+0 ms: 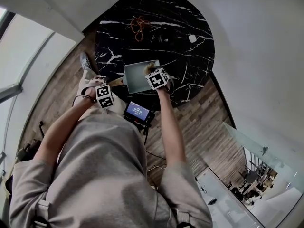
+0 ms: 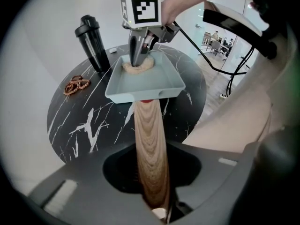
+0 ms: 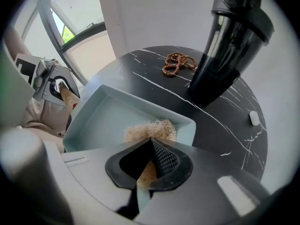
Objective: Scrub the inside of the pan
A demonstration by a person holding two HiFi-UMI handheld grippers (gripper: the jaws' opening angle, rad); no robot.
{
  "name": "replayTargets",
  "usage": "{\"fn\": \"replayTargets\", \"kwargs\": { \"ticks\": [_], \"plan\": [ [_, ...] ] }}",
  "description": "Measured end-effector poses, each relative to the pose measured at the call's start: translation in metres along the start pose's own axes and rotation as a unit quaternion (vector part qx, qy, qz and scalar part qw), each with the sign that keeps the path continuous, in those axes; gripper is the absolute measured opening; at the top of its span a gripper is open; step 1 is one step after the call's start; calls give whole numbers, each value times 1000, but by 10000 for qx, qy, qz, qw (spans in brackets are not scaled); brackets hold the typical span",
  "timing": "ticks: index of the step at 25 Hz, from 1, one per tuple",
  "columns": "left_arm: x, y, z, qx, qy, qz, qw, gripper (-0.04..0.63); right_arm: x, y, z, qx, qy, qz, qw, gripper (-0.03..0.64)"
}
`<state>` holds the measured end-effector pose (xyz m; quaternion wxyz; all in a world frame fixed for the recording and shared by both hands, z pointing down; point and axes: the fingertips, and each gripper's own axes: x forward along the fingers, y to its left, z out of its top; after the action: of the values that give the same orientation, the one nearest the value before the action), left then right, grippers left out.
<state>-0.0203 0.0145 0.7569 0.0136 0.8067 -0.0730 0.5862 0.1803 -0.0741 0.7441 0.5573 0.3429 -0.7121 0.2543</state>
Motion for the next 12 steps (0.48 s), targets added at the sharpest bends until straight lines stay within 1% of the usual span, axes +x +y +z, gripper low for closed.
{"fn": "replayTargets", "kwargs": {
  "ticks": [4,12],
  "plan": [
    [1,0,0,-6,33,-11,10000,87,2,6,3,-190,179,80,9996,21],
    [2,0,-1,-13,63,-14,10000,84,4,35,15,-259,89,424,9987,21]
  ]
}}
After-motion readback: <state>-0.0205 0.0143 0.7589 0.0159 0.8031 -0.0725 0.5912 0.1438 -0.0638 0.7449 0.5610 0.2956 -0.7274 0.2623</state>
